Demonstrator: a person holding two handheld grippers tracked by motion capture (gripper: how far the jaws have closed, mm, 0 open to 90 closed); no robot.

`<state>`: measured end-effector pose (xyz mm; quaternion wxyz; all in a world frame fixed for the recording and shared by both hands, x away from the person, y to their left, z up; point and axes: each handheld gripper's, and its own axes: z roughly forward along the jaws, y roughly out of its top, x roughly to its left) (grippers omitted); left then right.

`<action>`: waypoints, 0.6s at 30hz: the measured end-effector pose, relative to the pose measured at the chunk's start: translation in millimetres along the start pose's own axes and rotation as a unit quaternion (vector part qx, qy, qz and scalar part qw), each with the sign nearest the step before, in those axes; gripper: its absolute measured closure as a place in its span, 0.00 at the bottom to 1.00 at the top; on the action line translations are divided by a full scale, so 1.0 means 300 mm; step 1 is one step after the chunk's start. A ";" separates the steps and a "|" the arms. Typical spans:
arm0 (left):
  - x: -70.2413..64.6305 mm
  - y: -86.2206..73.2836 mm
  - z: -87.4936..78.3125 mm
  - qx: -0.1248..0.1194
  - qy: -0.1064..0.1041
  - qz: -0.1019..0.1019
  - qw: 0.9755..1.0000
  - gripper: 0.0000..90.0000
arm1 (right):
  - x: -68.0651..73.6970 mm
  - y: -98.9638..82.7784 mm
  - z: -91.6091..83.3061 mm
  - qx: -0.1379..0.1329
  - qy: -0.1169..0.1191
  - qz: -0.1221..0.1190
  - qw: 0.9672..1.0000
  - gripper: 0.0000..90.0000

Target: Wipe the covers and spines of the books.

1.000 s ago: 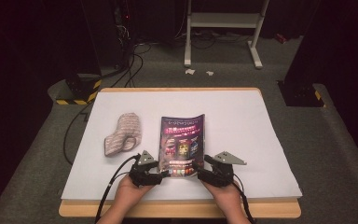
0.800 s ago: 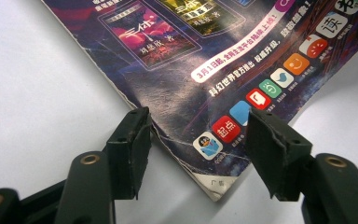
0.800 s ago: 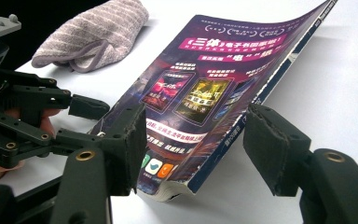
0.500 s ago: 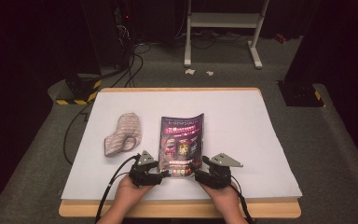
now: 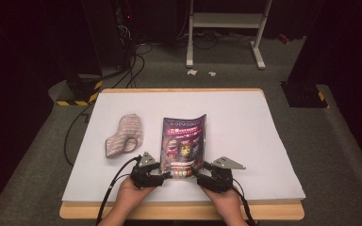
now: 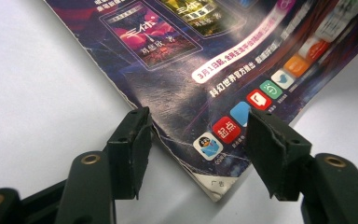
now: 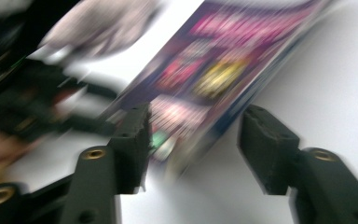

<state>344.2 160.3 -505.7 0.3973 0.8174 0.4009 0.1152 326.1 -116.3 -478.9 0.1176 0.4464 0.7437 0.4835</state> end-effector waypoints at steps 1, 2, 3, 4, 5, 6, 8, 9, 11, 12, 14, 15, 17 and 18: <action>0.001 0.001 0.001 0.000 -0.001 0.000 1.000 0.46 | 0.014 -0.014 0.027 0.030 0.031 0.002 0.999 0.50; 0.001 0.001 0.002 -0.001 -0.001 0.000 1.000 0.46 | 0.039 -0.027 0.045 0.041 0.021 -0.018 0.999 0.50; 0.000 0.001 0.002 -0.001 0.000 0.000 1.000 0.46 | 0.059 -0.033 0.054 0.038 0.001 -0.042 0.998 0.50; 0.000 0.001 0.002 -0.001 -0.001 0.000 1.000 0.46 | 0.063 -0.030 0.057 0.036 0.001 -0.045 0.998 0.50; 0.000 0.001 0.001 -0.001 -0.001 -0.001 1.000 0.46 | 0.055 -0.022 0.056 0.032 0.012 -0.034 0.999 0.50; 0.000 0.000 0.001 -0.002 -0.001 -0.001 1.000 0.46 | 0.048 -0.016 0.055 0.031 0.015 -0.025 0.999 0.50; 0.001 0.000 0.001 -0.002 -0.002 -0.001 1.000 0.46 | 0.034 -0.011 0.051 0.025 0.003 -0.019 0.999 0.49; 0.001 0.000 0.001 -0.002 -0.002 -0.001 1.000 0.46 | 0.027 -0.011 0.048 0.024 0.003 -0.009 1.000 0.48; 0.002 0.000 0.001 -0.002 -0.003 -0.001 1.000 0.47 | 0.016 -0.011 0.045 0.022 0.001 -0.003 1.000 0.48; 0.002 0.000 0.001 -0.002 -0.003 -0.001 1.000 0.47 | 0.012 -0.010 0.043 0.020 -0.002 -0.001 1.000 0.47; 0.001 0.000 0.001 -0.002 -0.003 0.000 1.000 0.47 | 0.005 -0.008 0.041 0.017 -0.002 0.007 1.000 0.47; 0.000 0.000 0.001 -0.002 -0.003 0.000 1.000 0.47 | 0.004 -0.008 0.041 0.018 -0.002 0.009 1.000 0.47; 0.000 0.000 0.002 -0.002 -0.004 0.001 1.000 0.47 | 0.001 -0.009 0.042 0.015 -0.005 0.006 1.000 0.47; 0.000 0.000 0.002 -0.001 -0.004 0.001 1.000 0.47 | 0.000 -0.009 0.042 0.015 -0.006 0.006 1.000 0.46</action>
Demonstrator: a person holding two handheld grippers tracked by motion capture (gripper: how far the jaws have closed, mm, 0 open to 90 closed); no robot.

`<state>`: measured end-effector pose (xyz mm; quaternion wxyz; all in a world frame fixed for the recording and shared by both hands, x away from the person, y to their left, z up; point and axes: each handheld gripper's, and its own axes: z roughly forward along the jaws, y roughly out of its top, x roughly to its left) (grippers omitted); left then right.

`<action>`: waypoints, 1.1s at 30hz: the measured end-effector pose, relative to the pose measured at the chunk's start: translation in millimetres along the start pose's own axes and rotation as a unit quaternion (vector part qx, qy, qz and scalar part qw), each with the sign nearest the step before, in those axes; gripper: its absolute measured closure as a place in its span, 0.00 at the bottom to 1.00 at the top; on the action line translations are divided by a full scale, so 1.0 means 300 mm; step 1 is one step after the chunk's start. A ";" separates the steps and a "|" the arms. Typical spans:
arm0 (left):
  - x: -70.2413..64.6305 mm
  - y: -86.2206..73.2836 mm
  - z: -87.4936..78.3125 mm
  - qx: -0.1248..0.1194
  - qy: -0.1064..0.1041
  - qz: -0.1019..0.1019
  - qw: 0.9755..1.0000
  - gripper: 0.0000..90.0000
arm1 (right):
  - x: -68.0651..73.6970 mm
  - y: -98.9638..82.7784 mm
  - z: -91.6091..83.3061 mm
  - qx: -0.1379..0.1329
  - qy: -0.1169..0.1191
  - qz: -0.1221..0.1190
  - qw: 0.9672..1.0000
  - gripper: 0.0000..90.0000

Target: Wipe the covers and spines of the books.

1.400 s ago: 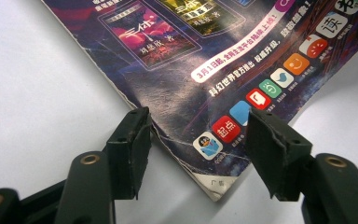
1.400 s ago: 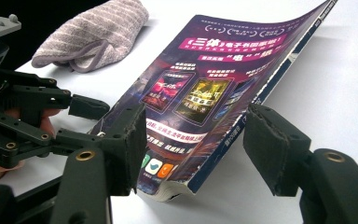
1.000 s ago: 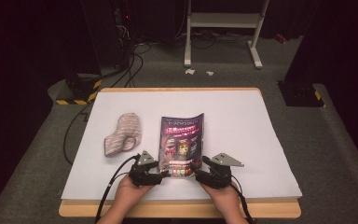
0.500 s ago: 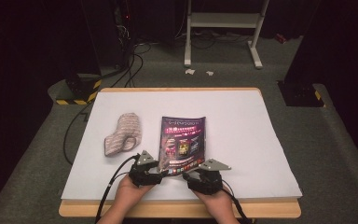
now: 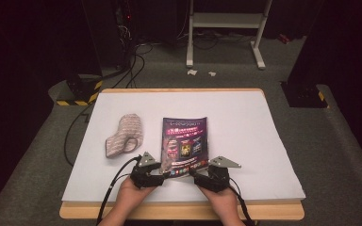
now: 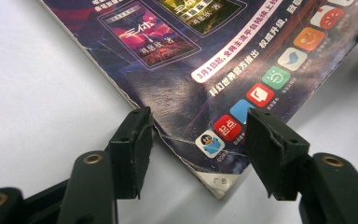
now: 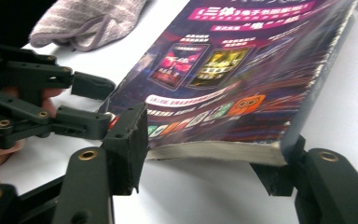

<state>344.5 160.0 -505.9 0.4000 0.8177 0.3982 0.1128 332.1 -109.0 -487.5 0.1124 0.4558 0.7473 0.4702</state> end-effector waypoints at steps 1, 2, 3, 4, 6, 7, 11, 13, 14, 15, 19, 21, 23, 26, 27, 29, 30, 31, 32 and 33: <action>0.000 0.000 0.000 0.000 0.000 0.000 1.000 0.47 | -0.001 0.000 -0.003 -0.004 -0.010 0.001 1.000 0.45; 0.000 0.000 0.000 0.000 0.000 0.000 1.000 0.47 | -0.008 0.002 -0.008 -0.010 -0.014 0.004 1.000 0.45; 0.000 0.000 0.000 0.000 0.000 0.000 1.000 0.47 | -0.018 0.004 -0.013 -0.015 -0.013 0.011 1.000 0.46; 0.000 0.000 0.000 0.000 0.000 0.000 1.000 0.47 | -0.018 0.004 -0.013 -0.015 -0.013 0.011 1.000 0.46; 0.000 0.000 0.000 0.000 0.000 0.000 1.000 0.47 | -0.039 0.004 -0.019 -0.022 -0.017 0.023 0.999 0.47; 0.000 0.001 0.000 0.000 0.000 0.000 1.000 0.47 | -0.041 0.003 -0.017 -0.022 -0.019 0.022 0.999 0.48; 0.003 0.005 -0.005 0.006 -0.003 0.003 1.000 0.46 | -0.044 0.000 -0.010 -0.023 -0.025 0.014 0.999 0.52; 0.007 0.009 -0.016 0.006 -0.002 0.004 1.000 0.45 | -0.051 0.000 -0.005 -0.017 -0.030 0.011 0.999 0.55; 0.010 0.011 -0.024 0.005 -0.001 0.004 1.000 0.45 | -0.053 -0.001 -0.005 -0.018 -0.030 0.011 0.999 0.56; 0.014 0.012 -0.036 0.002 0.000 0.002 1.000 0.44 | -0.057 -0.001 -0.005 -0.019 -0.030 0.012 0.999 0.57; 0.034 -0.001 -0.092 -0.007 0.012 0.009 1.000 0.43 | -0.076 0.000 -0.005 -0.016 -0.026 0.019 0.999 0.62; 0.046 -0.023 -0.113 -0.011 0.016 0.010 1.000 0.43 | -0.081 0.001 -0.006 -0.019 -0.031 0.017 0.999 0.65; 0.055 -0.035 -0.120 -0.011 0.021 0.009 1.000 0.43 | -0.080 0.003 -0.006 -0.021 -0.035 0.016 0.999 0.67; 0.084 -0.063 -0.132 -0.010 0.021 -0.005 1.000 0.43 | -0.070 0.018 -0.006 -0.024 -0.053 0.002 0.998 0.74; 0.095 -0.069 -0.137 -0.013 0.022 -0.011 1.000 0.43 | -0.069 0.022 -0.006 -0.025 -0.057 0.000 0.998 0.75; 0.107 -0.070 -0.144 -0.020 0.022 -0.015 0.999 0.43 | -0.077 0.045 -0.004 -0.030 -0.069 0.005 0.997 0.82; 0.108 -0.071 -0.146 -0.022 0.022 -0.016 0.999 0.43 | -0.081 0.051 -0.004 -0.033 -0.070 0.008 0.997 0.84; 0.109 -0.072 -0.147 -0.023 0.022 -0.016 0.999 0.44 | -0.084 0.058 -0.004 -0.036 -0.073 0.008 0.997 0.86; 0.109 -0.072 -0.147 -0.023 0.022 -0.016 0.999 0.45 | -0.084 0.058 -0.004 -0.036 -0.073 0.008 0.997 0.86; 0.111 -0.073 -0.151 -0.027 0.020 -0.018 0.999 0.45 | -0.091 0.076 -0.004 -0.047 -0.075 0.009 0.996 0.92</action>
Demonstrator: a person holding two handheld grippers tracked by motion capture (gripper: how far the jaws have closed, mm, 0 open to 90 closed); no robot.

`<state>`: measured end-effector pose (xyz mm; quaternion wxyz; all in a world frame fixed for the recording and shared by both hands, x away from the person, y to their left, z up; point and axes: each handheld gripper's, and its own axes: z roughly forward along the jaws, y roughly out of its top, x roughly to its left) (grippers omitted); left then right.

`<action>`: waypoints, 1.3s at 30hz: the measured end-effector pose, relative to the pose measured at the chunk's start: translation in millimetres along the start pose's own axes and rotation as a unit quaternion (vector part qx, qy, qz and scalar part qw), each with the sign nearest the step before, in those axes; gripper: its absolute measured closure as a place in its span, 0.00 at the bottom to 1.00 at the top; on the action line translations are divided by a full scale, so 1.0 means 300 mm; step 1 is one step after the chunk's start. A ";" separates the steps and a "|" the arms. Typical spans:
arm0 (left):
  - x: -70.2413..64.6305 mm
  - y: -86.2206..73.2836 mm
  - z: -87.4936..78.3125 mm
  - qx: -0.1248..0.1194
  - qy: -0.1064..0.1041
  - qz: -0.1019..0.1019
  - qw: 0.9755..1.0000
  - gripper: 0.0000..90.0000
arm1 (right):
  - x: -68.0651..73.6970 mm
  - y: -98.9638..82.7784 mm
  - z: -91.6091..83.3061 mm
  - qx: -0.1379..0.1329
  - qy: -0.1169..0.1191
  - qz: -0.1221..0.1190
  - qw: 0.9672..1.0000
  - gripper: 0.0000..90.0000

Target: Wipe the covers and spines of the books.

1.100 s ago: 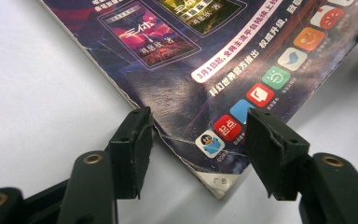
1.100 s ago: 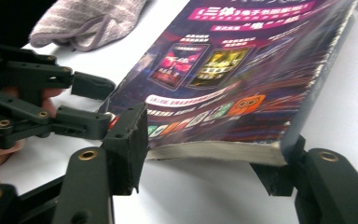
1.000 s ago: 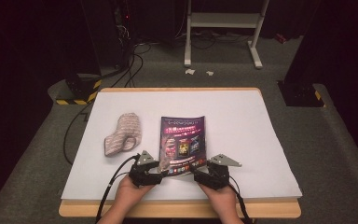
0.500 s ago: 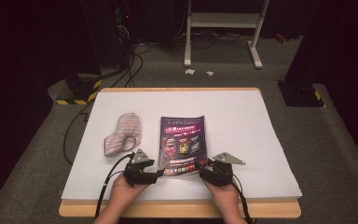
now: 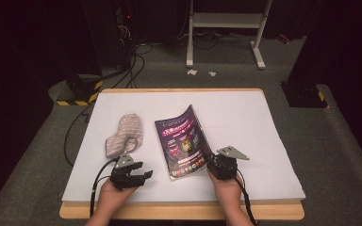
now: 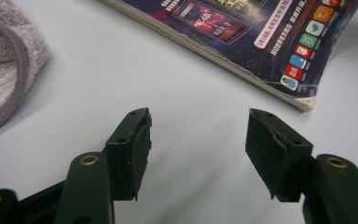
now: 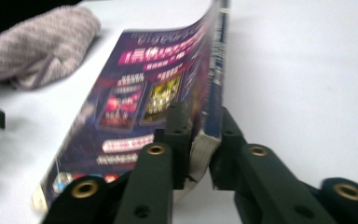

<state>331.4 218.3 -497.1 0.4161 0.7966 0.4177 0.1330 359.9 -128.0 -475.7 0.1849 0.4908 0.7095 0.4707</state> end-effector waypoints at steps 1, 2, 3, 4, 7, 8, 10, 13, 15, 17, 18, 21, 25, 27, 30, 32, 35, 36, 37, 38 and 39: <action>0.001 0.000 -0.001 -0.002 -0.003 -0.002 1.000 0.45 | -0.001 0.006 0.000 -0.002 0.000 0.002 1.000 0.93; 0.002 0.000 -0.003 -0.007 -0.006 -0.004 1.000 0.45 | -0.003 0.012 0.000 -0.007 0.000 -0.001 1.000 0.93; 0.004 0.001 -0.006 -0.011 -0.007 -0.005 1.000 0.45 | -0.003 0.021 0.000 -0.011 0.001 -0.001 1.000 0.93; 0.005 0.001 -0.009 -0.016 -0.007 -0.007 1.000 0.46 | 0.000 0.030 0.000 -0.015 0.001 -0.003 1.000 0.94; 0.010 0.000 -0.017 -0.031 -0.009 -0.011 0.999 0.46 | 0.009 0.053 0.000 -0.021 0.003 -0.008 1.000 0.94; 0.011 0.000 -0.017 -0.033 -0.008 -0.012 0.999 0.46 | 0.011 0.059 -0.002 -0.025 0.004 -0.012 1.000 0.94; 0.010 -0.001 -0.015 -0.033 -0.007 -0.012 0.999 0.45 | 0.016 0.069 -0.008 -0.033 0.009 -0.014 0.999 0.94; 0.010 -0.003 -0.010 -0.030 -0.004 -0.012 0.999 0.45 | 0.022 0.085 -0.019 -0.048 0.016 -0.018 0.999 0.94; 0.010 -0.004 -0.012 -0.033 -0.004 -0.012 0.999 0.45 | 0.030 0.099 -0.030 -0.058 0.020 -0.021 0.998 0.94; 0.010 -0.004 -0.015 -0.037 -0.003 -0.012 0.999 0.45 | 0.042 0.114 -0.041 -0.068 0.024 -0.028 0.997 0.94; 0.012 -0.005 -0.017 -0.039 -0.003 -0.012 0.999 0.45 | 0.048 0.122 -0.048 -0.072 0.026 -0.030 0.997 0.94; 0.017 -0.006 -0.023 -0.045 -0.001 -0.015 0.999 0.45 | 0.064 0.143 -0.063 -0.083 0.030 -0.036 0.995 0.94; 0.023 -0.009 -0.029 -0.053 0.000 -0.017 0.998 0.44 | 0.081 0.173 -0.082 -0.099 0.031 -0.043 0.994 0.94; 0.024 -0.009 -0.032 -0.056 0.002 -0.016 0.998 0.43 | 0.081 0.182 -0.087 -0.102 0.028 -0.044 0.993 0.94; 0.027 -0.010 -0.034 -0.059 0.004 -0.016 0.998 0.42 | 0.070 0.203 -0.100 -0.110 0.017 -0.045 0.993 0.94; 0.031 -0.011 -0.037 -0.062 0.005 -0.019 0.998 0.42 | 0.054 0.214 -0.111 -0.115 0.009 -0.042 0.992 0.94; 0.038 -0.013 -0.039 -0.064 0.005 -0.025 0.998 0.41 | 0.025 0.230 -0.133 -0.124 -0.005 -0.042 0.991 0.94; 0.039 -0.014 -0.040 -0.065 0.006 -0.025 0.998 0.41 | 0.013 0.236 -0.142 -0.128 -0.011 -0.040 0.991 0.94; 0.041 -0.016 -0.042 -0.067 0.008 -0.025 0.997 0.40 | 0.004 0.240 -0.149 -0.130 -0.015 -0.039 0.991 0.94; 0.042 -0.017 -0.044 -0.069 0.009 -0.026 0.997 0.40 | -0.016 0.249 -0.163 -0.133 -0.023 -0.037 0.990 0.94; 0.044 -0.018 -0.046 -0.070 0.010 -0.026 0.997 0.40 | -0.026 0.252 -0.170 -0.135 -0.027 -0.036 0.990 0.94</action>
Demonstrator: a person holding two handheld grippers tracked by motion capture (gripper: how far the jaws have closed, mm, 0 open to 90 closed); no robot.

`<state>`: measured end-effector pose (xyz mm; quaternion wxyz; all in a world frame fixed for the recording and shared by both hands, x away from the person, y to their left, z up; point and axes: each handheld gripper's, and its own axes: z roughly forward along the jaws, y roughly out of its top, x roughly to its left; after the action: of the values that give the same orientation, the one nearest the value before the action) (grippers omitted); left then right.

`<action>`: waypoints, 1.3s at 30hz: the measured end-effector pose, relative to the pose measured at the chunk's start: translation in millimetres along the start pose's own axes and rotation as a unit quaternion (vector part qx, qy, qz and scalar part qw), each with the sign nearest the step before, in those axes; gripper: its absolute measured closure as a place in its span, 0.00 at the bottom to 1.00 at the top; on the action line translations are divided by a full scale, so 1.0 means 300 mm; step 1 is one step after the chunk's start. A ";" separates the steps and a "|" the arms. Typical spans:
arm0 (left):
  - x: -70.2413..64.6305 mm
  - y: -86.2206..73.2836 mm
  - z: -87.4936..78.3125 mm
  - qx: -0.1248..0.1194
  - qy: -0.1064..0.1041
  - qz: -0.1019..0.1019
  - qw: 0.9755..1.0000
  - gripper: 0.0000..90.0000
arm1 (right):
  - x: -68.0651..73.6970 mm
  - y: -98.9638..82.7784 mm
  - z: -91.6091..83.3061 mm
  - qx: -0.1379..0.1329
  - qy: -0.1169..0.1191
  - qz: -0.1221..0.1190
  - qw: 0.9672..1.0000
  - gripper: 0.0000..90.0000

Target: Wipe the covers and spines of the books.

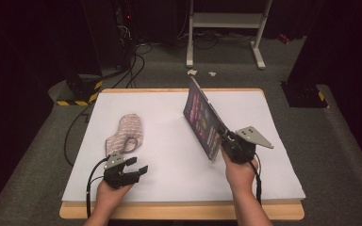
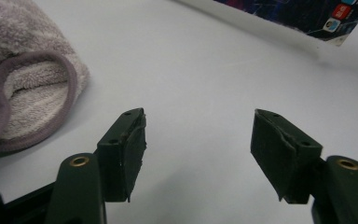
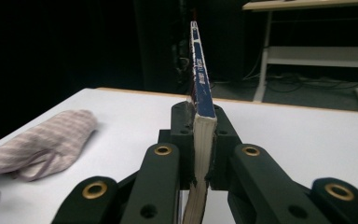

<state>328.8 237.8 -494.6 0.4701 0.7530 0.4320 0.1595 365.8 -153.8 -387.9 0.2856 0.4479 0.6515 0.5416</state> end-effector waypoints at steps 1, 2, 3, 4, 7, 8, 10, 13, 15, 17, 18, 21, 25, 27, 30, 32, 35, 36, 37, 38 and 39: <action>0.002 -0.001 -0.002 -0.001 0.000 -0.002 1.000 0.39 | -0.013 0.006 -0.007 -0.001 -0.006 0.000 1.000 0.94; 0.004 -0.002 -0.003 0.000 0.000 -0.003 1.000 0.39 | -0.026 0.012 -0.013 -0.004 -0.014 -0.001 1.000 0.94; 0.006 -0.003 -0.004 0.000 -0.001 -0.006 1.000 0.39 | -0.038 0.018 -0.018 -0.005 -0.021 -0.003 1.000 0.94; 0.007 -0.005 -0.005 0.001 -0.001 -0.008 1.000 0.39 | -0.051 0.024 -0.023 -0.007 -0.028 -0.003 1.000 0.94; 0.009 -0.007 -0.007 0.002 0.001 -0.008 1.000 0.39 | -0.082 0.039 -0.034 -0.013 -0.046 -0.002 0.999 0.94; 0.009 -0.008 -0.008 0.002 0.002 -0.009 1.000 0.39 | -0.089 0.043 -0.036 -0.014 -0.052 -0.003 0.999 0.94; 0.010 -0.008 -0.010 0.001 0.003 -0.009 1.000 0.39 | -0.096 0.047 -0.038 -0.017 -0.065 -0.012 0.998 0.94; 0.011 -0.010 -0.010 0.003 0.003 -0.010 1.000 0.39 | -0.091 0.034 -0.027 -0.012 -0.087 -0.037 0.995 0.94; 0.011 -0.010 -0.009 0.005 0.003 -0.009 1.000 0.39 | -0.076 0.016 -0.014 -0.003 -0.091 -0.048 0.995 0.94; 0.011 -0.010 -0.008 0.005 0.003 -0.008 1.000 0.39 | -0.049 -0.008 -0.002 -0.005 -0.082 -0.055 0.995 0.94; 0.010 -0.010 -0.007 0.004 0.003 -0.008 1.000 0.39 | -0.025 -0.019 0.005 -0.005 -0.071 -0.058 0.996 0.94; 0.008 -0.008 -0.006 0.005 0.002 -0.007 1.000 0.39 | 0.012 -0.037 0.024 -0.002 -0.053 -0.058 0.997 0.94; 0.008 -0.007 -0.006 0.004 0.001 -0.006 1.000 0.39 | 0.065 -0.068 0.059 0.012 -0.027 -0.059 0.998 0.94; 0.009 -0.007 -0.006 0.004 0.001 -0.006 1.000 0.39 | 0.089 -0.083 0.075 0.018 -0.019 -0.063 0.998 0.94; 0.008 -0.008 -0.006 0.006 0.001 -0.006 1.000 0.39 | 0.118 -0.102 0.096 0.025 -0.009 -0.061 0.998 0.94; 0.008 -0.009 -0.006 0.006 0.001 -0.006 1.000 0.39 | 0.133 -0.114 0.108 0.031 -0.004 -0.062 0.998 0.94; 0.008 -0.009 -0.006 0.008 0.001 -0.007 1.000 0.39 | 0.162 -0.139 0.134 0.044 0.005 -0.060 0.997 0.94; 0.008 -0.009 -0.006 0.008 0.001 -0.006 1.000 0.39 | 0.171 -0.148 0.143 0.049 0.007 -0.060 0.997 0.94; 0.007 -0.009 -0.006 0.007 0.001 -0.007 1.000 0.39 | 0.178 -0.154 0.149 0.052 0.008 -0.060 0.997 0.93; 0.007 -0.009 -0.006 0.007 0.000 -0.007 1.000 0.39 | 0.187 -0.163 0.158 0.056 0.010 -0.061 0.997 0.93; 0.006 -0.009 -0.006 0.007 0.000 -0.007 1.000 0.39 | 0.197 -0.172 0.167 0.059 0.011 -0.061 0.996 0.93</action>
<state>327.4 240.9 -496.2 0.4664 0.7531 0.4379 0.1533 368.7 -79.1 -443.5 0.2838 0.4171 0.7114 0.4892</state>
